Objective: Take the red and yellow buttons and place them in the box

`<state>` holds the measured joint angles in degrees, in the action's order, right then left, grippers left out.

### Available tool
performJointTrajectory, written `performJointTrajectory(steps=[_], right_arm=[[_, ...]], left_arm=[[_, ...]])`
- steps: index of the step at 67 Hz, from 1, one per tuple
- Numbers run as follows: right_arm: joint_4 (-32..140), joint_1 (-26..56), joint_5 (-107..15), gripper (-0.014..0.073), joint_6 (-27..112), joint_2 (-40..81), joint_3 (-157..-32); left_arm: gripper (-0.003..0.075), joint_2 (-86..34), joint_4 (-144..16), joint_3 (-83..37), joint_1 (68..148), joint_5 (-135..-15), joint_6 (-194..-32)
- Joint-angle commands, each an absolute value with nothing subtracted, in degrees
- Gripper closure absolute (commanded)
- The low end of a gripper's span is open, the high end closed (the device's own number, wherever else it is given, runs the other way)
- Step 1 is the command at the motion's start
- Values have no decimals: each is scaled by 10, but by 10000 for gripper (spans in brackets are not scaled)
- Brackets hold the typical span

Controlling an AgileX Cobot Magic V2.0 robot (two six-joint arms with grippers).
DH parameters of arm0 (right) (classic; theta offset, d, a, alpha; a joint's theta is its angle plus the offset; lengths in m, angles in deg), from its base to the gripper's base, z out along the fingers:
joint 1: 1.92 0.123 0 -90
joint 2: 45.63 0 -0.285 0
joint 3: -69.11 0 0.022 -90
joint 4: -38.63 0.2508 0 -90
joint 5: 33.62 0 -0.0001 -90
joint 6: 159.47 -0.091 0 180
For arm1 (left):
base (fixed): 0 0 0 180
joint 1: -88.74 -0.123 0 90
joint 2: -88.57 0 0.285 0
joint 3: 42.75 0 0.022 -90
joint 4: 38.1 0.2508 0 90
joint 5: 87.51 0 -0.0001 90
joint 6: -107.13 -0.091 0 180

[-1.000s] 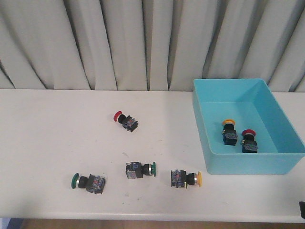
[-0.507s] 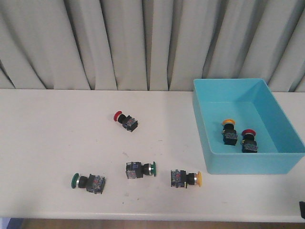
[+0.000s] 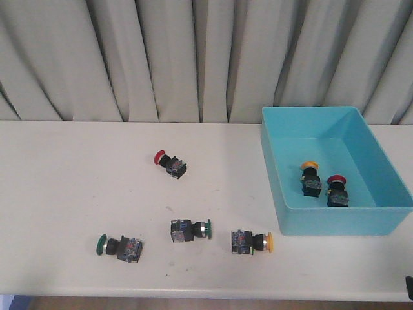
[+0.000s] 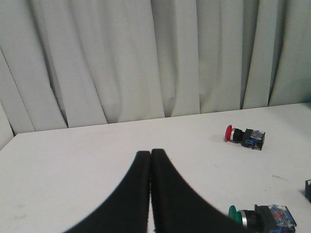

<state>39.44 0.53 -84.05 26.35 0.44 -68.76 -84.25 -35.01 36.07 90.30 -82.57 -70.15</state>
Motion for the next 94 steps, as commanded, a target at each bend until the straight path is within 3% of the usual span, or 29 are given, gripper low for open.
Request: performJointTrajectory(steps=[1,35,44,53,64,72,94], right_arm=[[393,5,-813,601,264,4,-702],[386,7,-806,601,269,-24,-695],[389,-9,-674,601,277,-108,-634],[398,-18,-491,601,275,-219,-509],[398,-18,-350,601,275,-334,-368],[398,-18,-332,601,275,-392,-316],[398,-18,-341,601,277,-390,-316]], left_arm=[[727,-851,-350,384,906,-864,-699],[727,-851,-350,384,906,-864,-699],[727,-851,-350,384,906,-864,-699],[727,-851,-350,384,906,-863,-699],[727,-851,-350,384,906,-863,-699],[727,-851,-350,384,906,-863,-699],[727,-851,-350,384,906,-863,-699]])
